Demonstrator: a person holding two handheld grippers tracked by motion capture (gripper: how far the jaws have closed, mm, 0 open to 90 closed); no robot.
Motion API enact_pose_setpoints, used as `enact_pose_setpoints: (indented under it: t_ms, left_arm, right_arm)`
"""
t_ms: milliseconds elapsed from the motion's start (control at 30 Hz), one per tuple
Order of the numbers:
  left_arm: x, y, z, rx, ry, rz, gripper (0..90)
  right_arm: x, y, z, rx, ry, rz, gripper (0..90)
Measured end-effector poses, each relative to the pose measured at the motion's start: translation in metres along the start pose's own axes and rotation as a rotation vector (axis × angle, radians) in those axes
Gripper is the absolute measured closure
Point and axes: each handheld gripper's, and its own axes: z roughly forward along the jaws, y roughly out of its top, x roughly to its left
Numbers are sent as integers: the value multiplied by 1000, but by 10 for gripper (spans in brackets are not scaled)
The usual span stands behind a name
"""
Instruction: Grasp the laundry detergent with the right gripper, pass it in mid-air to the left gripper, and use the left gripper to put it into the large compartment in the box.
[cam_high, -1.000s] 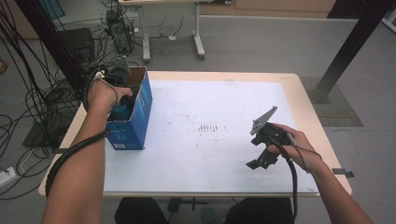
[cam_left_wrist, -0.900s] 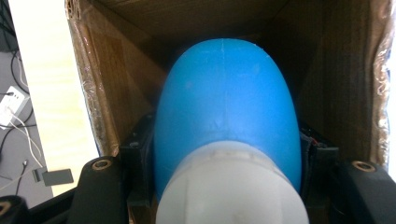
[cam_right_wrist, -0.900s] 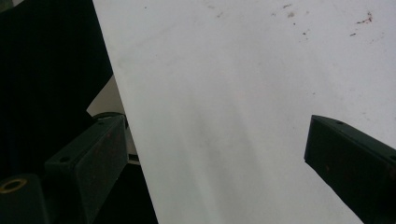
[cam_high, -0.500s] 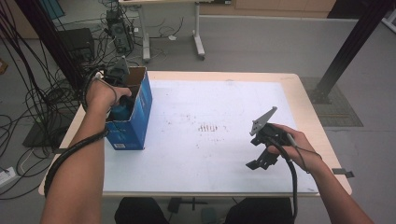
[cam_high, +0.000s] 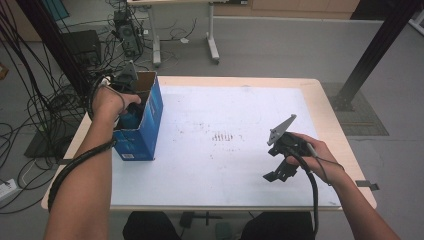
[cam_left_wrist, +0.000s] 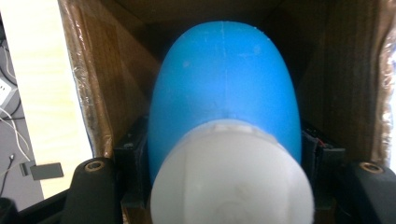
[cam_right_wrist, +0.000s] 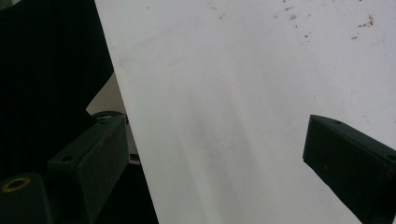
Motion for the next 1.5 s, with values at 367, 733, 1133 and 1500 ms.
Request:
enact_pose_setpoints:
  t_ms: [367, 733, 1133, 1500]
  left_arm:
    - [-1, 3, -13, 1, 32, 0, 317]
    - [-2, 0, -24, -14, 20, -7, 292]
    - [-10, -2, -49, -46, 11, 13, 270]
    - [-23, -8, -81, -50, 17, 57, 224]
  right_arm:
    - [0, 1, -1, -3, -4, -3, 72]
    - [1, 1, -3, -6, -10, -4, 72]
    - [3, 2, -4, -15, -8, -7, 72]
    - [1, 2, -6, -16, -6, 0, 71]
